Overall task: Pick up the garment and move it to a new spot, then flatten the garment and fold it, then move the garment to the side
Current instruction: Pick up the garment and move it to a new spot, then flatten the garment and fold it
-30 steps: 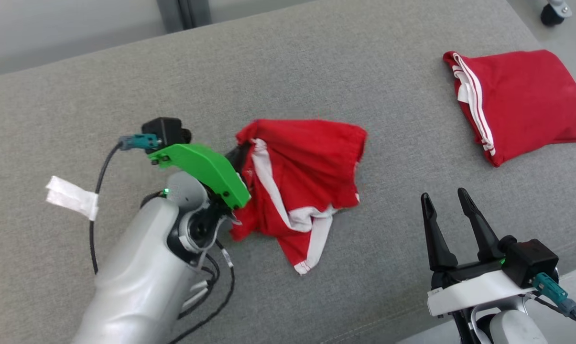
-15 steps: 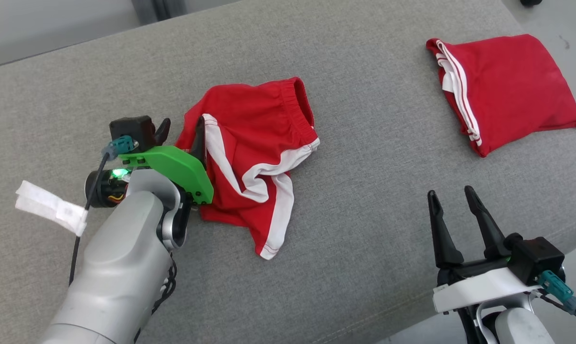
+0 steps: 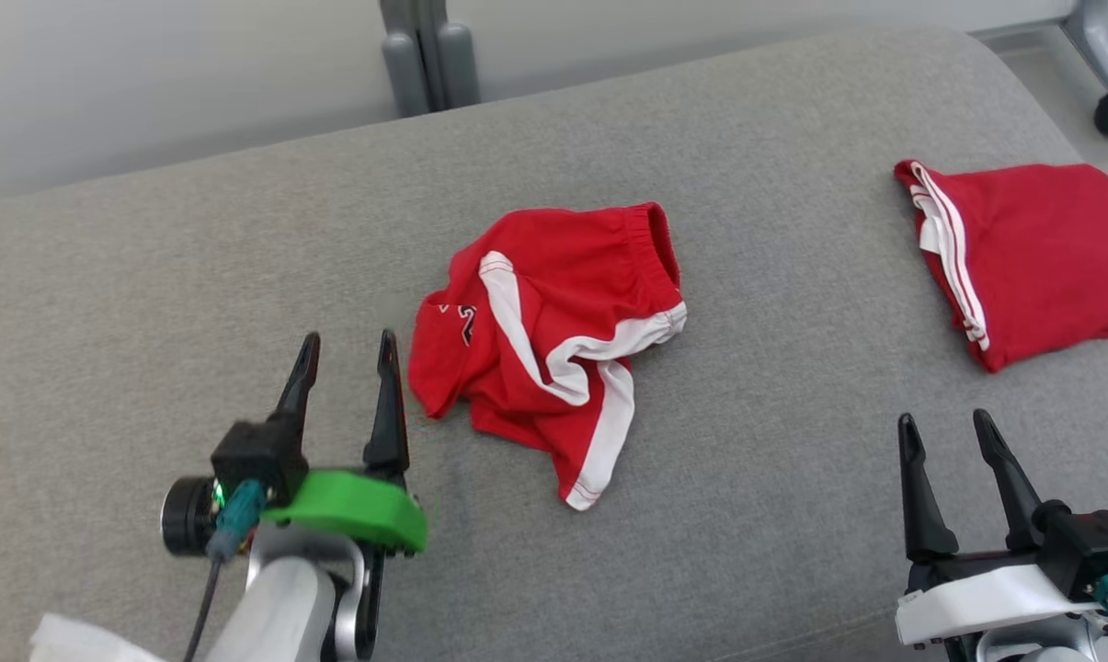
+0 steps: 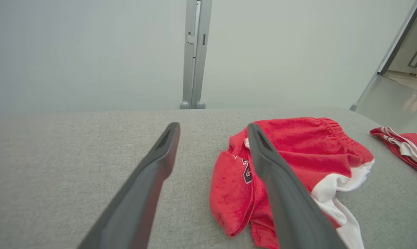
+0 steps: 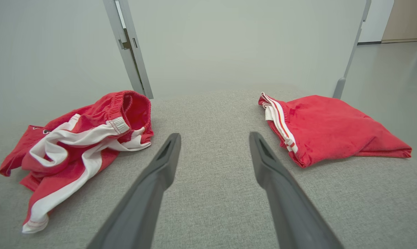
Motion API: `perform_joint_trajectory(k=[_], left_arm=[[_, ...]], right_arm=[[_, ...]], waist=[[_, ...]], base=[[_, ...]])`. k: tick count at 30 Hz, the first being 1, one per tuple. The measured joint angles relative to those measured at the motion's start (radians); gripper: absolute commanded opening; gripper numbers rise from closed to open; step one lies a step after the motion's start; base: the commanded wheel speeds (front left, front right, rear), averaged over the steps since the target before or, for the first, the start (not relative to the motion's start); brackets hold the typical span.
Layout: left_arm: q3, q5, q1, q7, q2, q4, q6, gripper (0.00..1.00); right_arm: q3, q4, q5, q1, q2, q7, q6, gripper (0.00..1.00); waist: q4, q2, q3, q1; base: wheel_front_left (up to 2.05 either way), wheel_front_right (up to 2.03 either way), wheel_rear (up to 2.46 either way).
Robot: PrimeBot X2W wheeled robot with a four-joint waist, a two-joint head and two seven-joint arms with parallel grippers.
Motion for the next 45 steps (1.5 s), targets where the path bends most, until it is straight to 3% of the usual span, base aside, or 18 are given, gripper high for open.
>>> perform_joint_trajectory(k=[5, 14, 21, 31, 39, 45], left_arm=[[0.086, 0.112, 0.205, 0.0, -0.01, -0.104, -0.015, 1.0], [0.223, 0.24, 0.434, 0.0, -0.036, -0.19, -0.112, 1.0], [0.283, 0.288, 0.503, 0.0, -0.072, -0.213, -0.174, 1.0], [0.308, 0.309, 0.529, 0.0, -0.094, -0.215, -0.21, 1.0], [0.292, 0.32, 0.507, 0.0, -0.097, -0.205, -0.229, 1.0], [0.108, 0.321, 0.311, 0.0, -0.098, -0.156, -0.256, 1.0]], right_arm=[[-0.031, -0.004, -0.011, 0.029, 0.0, 0.0, 0.0, 1.0], [-0.062, 0.014, -0.021, 0.071, 0.0, 0.0, 0.0, 1.0], [-0.066, 0.037, -0.02, 0.09, 0.0, 0.0, 0.0, 1.0], [-0.053, 0.06, -0.018, 0.092, 0.0, 0.0, 0.0, 1.0], [-0.033, 0.063, -0.017, 0.084, 0.001, 0.0, 0.0, 1.0], [-0.016, 0.056, -0.026, 0.05, 0.0, 0.0, 0.0, 1.0]], waist=[[0.061, 0.0, -0.042, 0.0], [0.165, 0.0, -0.109, 0.0], [0.219, 0.0001, -0.15, 0.0], [0.238, 0.0, -0.172, -0.0001], [0.217, 0.0, -0.159, 0.0], [0.176, 0.0, -0.138, 0.0]], base=[[0.0, 0.0, 0.0], [0.0, 0.0, 0.0], [0.0, 0.0, 0.0], [0.0, 0.0, 0.0], [0.0, 0.0, 0.0], [0.0, 0.0, 0.0]])
